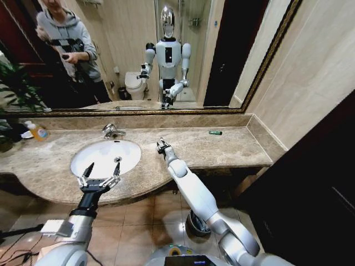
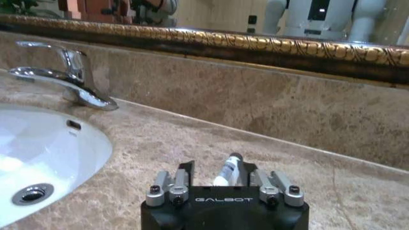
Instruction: Pick up the trash from the sink and place it in the trash bin.
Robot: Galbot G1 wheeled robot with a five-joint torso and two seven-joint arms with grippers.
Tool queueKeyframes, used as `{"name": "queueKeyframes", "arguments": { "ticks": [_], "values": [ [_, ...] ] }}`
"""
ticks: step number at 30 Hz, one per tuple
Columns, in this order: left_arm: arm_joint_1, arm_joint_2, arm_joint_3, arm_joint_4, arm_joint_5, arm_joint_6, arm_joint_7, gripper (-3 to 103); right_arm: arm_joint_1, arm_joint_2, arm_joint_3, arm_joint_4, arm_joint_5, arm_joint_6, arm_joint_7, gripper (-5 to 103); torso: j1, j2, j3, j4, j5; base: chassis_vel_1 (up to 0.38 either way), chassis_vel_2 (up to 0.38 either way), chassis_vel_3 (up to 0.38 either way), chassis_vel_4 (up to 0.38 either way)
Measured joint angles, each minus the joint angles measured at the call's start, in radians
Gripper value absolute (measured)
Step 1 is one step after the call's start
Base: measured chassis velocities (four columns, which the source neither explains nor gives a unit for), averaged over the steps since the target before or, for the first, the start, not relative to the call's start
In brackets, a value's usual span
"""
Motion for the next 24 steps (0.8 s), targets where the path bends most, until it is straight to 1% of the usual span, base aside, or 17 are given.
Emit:
{"name": "queueKeyframes", "arguments": {
  "ticks": [3,5,6,7,8,9,10,12,14,15,17,19,20,21,23,24],
  "values": [
    [0.0,0.0,0.0,0.0,0.0,0.0,0.0,100,0.0,0.0,0.006,-0.016,-0.003,0.008,-0.009,61,0.0,0.0,0.0,0.0,0.0,0.0,0.0,0.0,0.0],
    [0.0,0.0,0.0,0.0,0.0,0.0,0.0,100,0.0,0.0,0.007,-0.02,-0.003,0.009,-0.01,61,0.0,0.0,0.0,0.0,0.0,0.0,0.0,0.0,0.0],
    [0.0,0.0,0.0,0.0,0.0,0.0,0.0,100,0.001,0.0,0.008,-0.028,-0.006,0.013,-0.014,71,0.0,0.0,0.0,0.0,0.0,0.0,0.0,0.0,0.0],
    [0.0,0.0,0.0,0.0,0.0,0.0,0.0,100,0.002,0.0,0.008,-0.033,-0.008,0.017,-0.019,71,0.0,0.0,0.0,0.0,0.0,0.0,0.0,0.0,0.0],
    [0.0,0.0,0.0,0.0,0.0,0.0,0.0,100,0.003,0.0,0.008,-0.037,-0.009,0.02,-0.023,77,0.0,0.0,0.0,0.0,0.0,0.0,0.0,0.0,0.0],
    [0.0,0.0,0.0,0.0,0.0,0.0,0.0,100,0.003,0.0,0.008,-0.037,-0.009,0.02,-0.023,77,0.0,0.0,0.0,0.0,0.0,0.0,0.0,0.0,0.0],
    [0.0,0.0,0.0,0.0,0.0,0.0,0.0,100,0.003,0.0,0.007,-0.04,-0.01,0.022,-0.026,79,0.0,0.0,0.0,0.0,0.0,0.0,0.0,0.0,0.0],
    [0.0,0.0,0.0,0.0,0.0,0.0,0.0,100,0.003,0.0,0.01,-0.054,-0.013,0.029,-0.031,71,0.0,0.0,0.0,0.0,0.0,0.0,0.0,0.0,0.0],
    [0.0,0.0,0.0,0.0,0.0,0.0,0.0,100,0.003,0.0,0.012,-0.056,-0.013,0.03,-0.032,71,0.0,0.0,0.0,0.0,0.0,0.0,0.0,0.0,0.0],
    [0.0,0.0,0.0,0.0,0.0,0.0,0.0,100,0.003,0.0,0.013,-0.057,-0.013,0.032,-0.033,63,0.0,0.0,0.0,0.0,0.0,0.0,0.0,0.0,0.0],
    [0.0,0.0,0.0,0.0,0.0,0.0,0.0,100,0.003,0.0,0.013,-0.057,-0.012,0.033,-0.033,63,0.0,0.0,0.0,0.0,0.0,0.0,0.0,0.0,0.0],
    [0.0,0.0,0.0,0.0,0.0,0.0,0.0,100,0.004,0.0,0.013,-0.057,-0.009,0.035,-0.035,55,0.0,0.0,0.0,0.0,0.0,0.0,0.0,0.0,0.0],
    [0.0,0.0,0.0,0.0,0.0,0.0,0.0,100,0.005,0.0,0.013,-0.058,-0.008,0.036,-0.037,55,0.0,0.0,0.0,0.0,0.0,0.0,0.0,0.0,0.0],
    [0.0,0.0,0.0,0.0,0.0,0.0,0.0,100,0.007,0.0,0.013,-0.06,-0.006,0.038,-0.039,47,0.0,0.0,0.0,0.0,0.0,0.0,0.0,0.0,0.0],
    [0.0,0.0,0.0,0.0,0.0,0.0,0.0,100,0.007,0.0,0.013,-0.062,-0.006,0.04,-0.041,47,0.0,0.0,0.0,0.0,0.0,0.0,0.0,0.0,0.0],
    [0.0,0.0,0.0,0.0,0.0,0.0,0.0,100,0.007,0.0,0.014,-0.064,-0.006,0.04,-0.041,43,0.0,0.0,0.0,0.0,0.0,0.0,0.0,0.0,0.0]
  ]
}}
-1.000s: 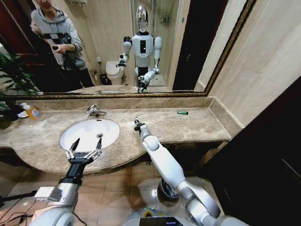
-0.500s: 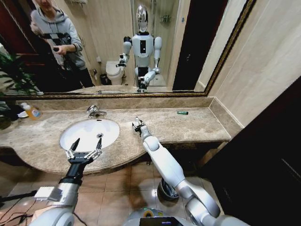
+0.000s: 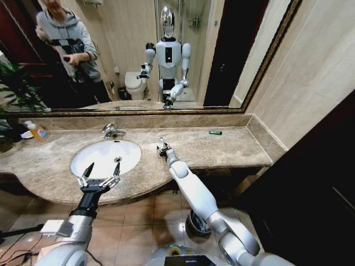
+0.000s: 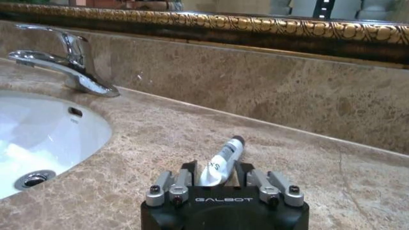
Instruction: Pick up the trash from the sink and place it in the trash bin.
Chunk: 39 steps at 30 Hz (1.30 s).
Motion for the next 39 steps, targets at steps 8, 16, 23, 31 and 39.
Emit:
{"name": "queueKeyframes", "arguments": {
  "ticks": [8,16,23,31,39],
  "values": [
    [0.0,0.0,0.0,0.0,0.0,0.0,0.0,100,0.012,0.0,0.001,-0.018,-0.015,0.016,-0.007,20,0.0,0.0,0.0,0.0,0.0,0.0,0.0,0.0,0.0],
    [0.0,0.0,0.0,0.0,0.0,0.0,0.0,100,0.017,0.0,0.006,0.025,0.019,0.013,-0.005,5,0.0,0.0,0.0,0.0,0.0,0.0,0.0,0.0,0.0],
    [0.0,0.0,0.0,0.0,0.0,0.0,0.0,100,-0.002,-0.031,0.045,0.171,0.119,-0.002,-0.009,4,0.0,0.0,0.0,0.0005,0.0001,0.0,0.0,0.0,0.0],
    [0.0,0.0,0.0,0.0,0.0,0.0,0.0,100,-0.085,-0.171,0.183,0.312,0.167,0.085,-0.024,4,0.0,0.0,0.0,-0.0001,0.0005,0.0,0.0,0.0,0.0],
    [0.0,0.0,0.0,0.0,0.0,0.0,0.0,100,-0.344,-0.386,0.399,0.495,0.23,0.217,-0.036,4,0.0,0.0,0.0,-0.0004,0.0007,0.0,0.0,0.0,0.0]
  ]
}}
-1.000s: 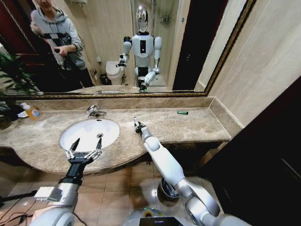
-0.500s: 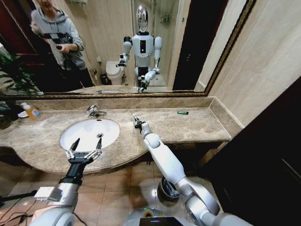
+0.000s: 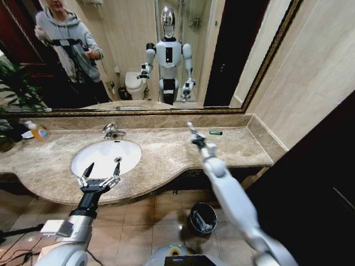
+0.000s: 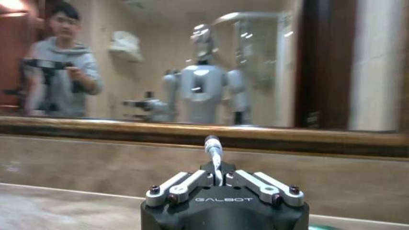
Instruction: Pick up the trash from the sink and place it in the trash bin.
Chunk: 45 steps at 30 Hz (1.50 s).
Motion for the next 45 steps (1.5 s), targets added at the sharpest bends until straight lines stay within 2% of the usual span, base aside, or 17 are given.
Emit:
{"name": "queueKeyframes", "arguments": {
  "ticks": [2,5,6,7,9,10,14,16,19,22,30,35,37,38,39,41,45],
  "values": [
    [0.0,0.0,0.0,0.0,0.0,0.0,0.0,100,-0.133,-0.027,0.109,0.082,0.008,0.05,-0.004,4,0.0,0.0,0.0,0.0,-0.0005,0.0,0.0,0.0,0.0],
    [0.0,0.0,0.0,0.0,0.0,0.0,0.0,100,-0.219,-0.029,0.161,0.122,0.009,0.097,-0.004,4,0.0,0.0,0.0,0.0005,0.0,0.0,0.0,0.0,0.0],
    [0.0,0.0,0.0,0.0,0.0,0.0,0.0,100,-0.319,-0.021,0.216,0.169,0.01,0.14,-0.005,4,0.0,0.0,0.0,0.0005,-0.0004,0.0,0.0,0.0,0.0],
    [0.0,0.0,0.0,0.0,0.0,0.0,0.0,100,-0.319,-0.021,0.216,0.169,0.01,0.14,-0.005,4,0.0,0.0,0.0,0.0005,-0.0004,0.0,0.0,0.0,0.0],
    [0.0,0.0,0.0,0.0,0.0,0.0,0.0,100,-0.442,0.001,0.272,0.224,0.015,0.202,-0.006,4,0.0,0.0,0.0,0.0,-0.0004,0.0,0.0,0.0,0.0],
    [0.0,0.0,0.0,0.0,0.0,0.0,0.0,100,-0.442,0.001,0.272,0.224,0.015,0.202,-0.006,4,0.0,0.0,0.0,0.0,-0.0004,0.0,0.0,0.0,0.0],
    [0.0,0.0,0.0,0.0,0.0,0.0,0.0,100,-0.601,0.057,0.296,0.256,-0.002,0.311,-0.023,4,0.0,0.0,0.0,0.0004,-0.0004,0.0,0.0,0.0,0.0],
    [0.0,0.0,0.0,0.0,0.0,0.0,0.0,100,-0.634,0.066,0.295,0.254,-0.014,0.332,-0.026,4,0.0,0.0,0.0,0.0005,-0.0005,0.0,0.0,0.0,0.0],
    [0.0,0.0,0.0,0.0,0.0,0.0,0.0,100,-0.732,0.092,0.27,0.184,-0.059,0.425,-0.025,4,0.0,0.0,0.0,0.0003,-0.0005,0.0,0.0,0.0,0.0],
    [0.0,0.0,0.0,0.0,0.0,0.0,0.0,100,-0.772,0.108,0.243,0.122,-0.077,0.466,-0.021,4,0.0,0.0,0.0,0.0003,-0.0006,0.0,0.0,0.0,0.0],
    [0.0,0.0,0.0,0.0,0.0,0.0,0.0,100,-0.773,0.137,0.173,-0.019,-0.098,0.456,0.001,4,0.0,0.0,0.0,0.0004,-0.0008,0.0,0.0,0.0,0.0],
    [0.0,0.0,0.0,0.0,0.0,0.0,0.0,100,-0.729,0.142,0.132,-0.121,-0.14,0.414,0.011,4,0.0,0.0,0.0,0.0004,-0.0009,0.0,0.0,0.0,0.0],
    [0.0,0.0,0.0,0.0,0.0,0.0,0.0,100,-0.709,0.139,0.109,-0.177,-0.164,0.378,0.01,4,0.0,0.0,0.0,0.0005,-0.0007,0.0,0.0,0.0,0.0],
    [0.0,0.0,0.0,0.0,0.0,0.0,0.0,100,-0.694,0.137,0.097,-0.223,-0.19,0.325,-0.008,4,0.0,0.0,0.0,0.0005,-0.0007,0.0,0.0,0.0,0.0],
    [0.0,0.0,0.0,0.0,0.0,0.0,0.0,100,-0.694,0.137,0.097,-0.223,-0.19,0.325,-0.008,4,0.0,0.0,0.0,0.0005,-0.0007,0.0,0.0,0.0,0.0],
    [0.0,0.0,0.0,0.0,0.0,0.0,0.0,100,-0.669,0.134,0.081,-0.276,-0.216,0.233,-0.056,4,0.0,0.0,0.0,0.0002,-0.0009,0.0,0.0,0.0,0.0],
    [0.0,0.0,0.0,0.0,0.0,0.0,0.0,100,-0.604,0.138,0.065,-0.347,-0.275,0.201,-0.092,4,0.0,0.0,0.0,0.0005,-0.0006,0.0,0.0,0.0,0.0]
  ]
}}
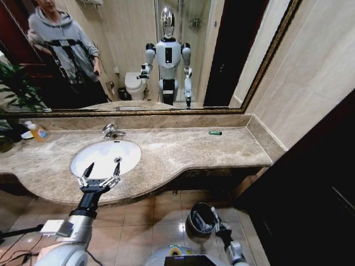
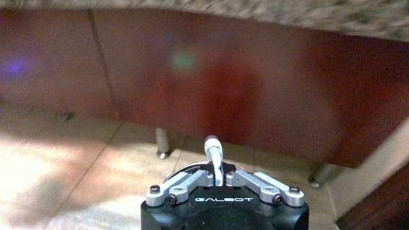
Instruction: Pick up the trash from the sink and place it in the trash bin.
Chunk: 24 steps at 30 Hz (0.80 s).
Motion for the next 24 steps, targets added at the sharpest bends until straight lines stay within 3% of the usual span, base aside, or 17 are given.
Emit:
{"name": "queueKeyframes", "arguments": {
  "ticks": [8,17,24],
  "values": [
    [0.0,0.0,0.0,0.0,0.0,0.0,0.0,100,0.155,0.036,-0.012,-0.134,-0.155,-0.154,-0.091,4,0.0,0.0,0.0,-0.0001,-0.0001,0.0,0.0,0.0,0.0],
    [0.0,0.0,0.0,0.0,0.0,0.0,0.0,100,0.356,0.079,-0.009,-0.427,-0.207,-0.153,-0.093,4,0.0,0.0,0.0,-0.0001,-0.0002,0.0,0.0,0.0,0.0],
    [0.0,0.0,0.0,0.0,0.0,0.0,0.0,100,0.563,0.096,0.007,-0.805,-0.194,-0.077,-0.066,4,0.0,0.0,0.0,-0.0002,-0.0003,0.0,0.0,0.0,0.0]
  ]
}}
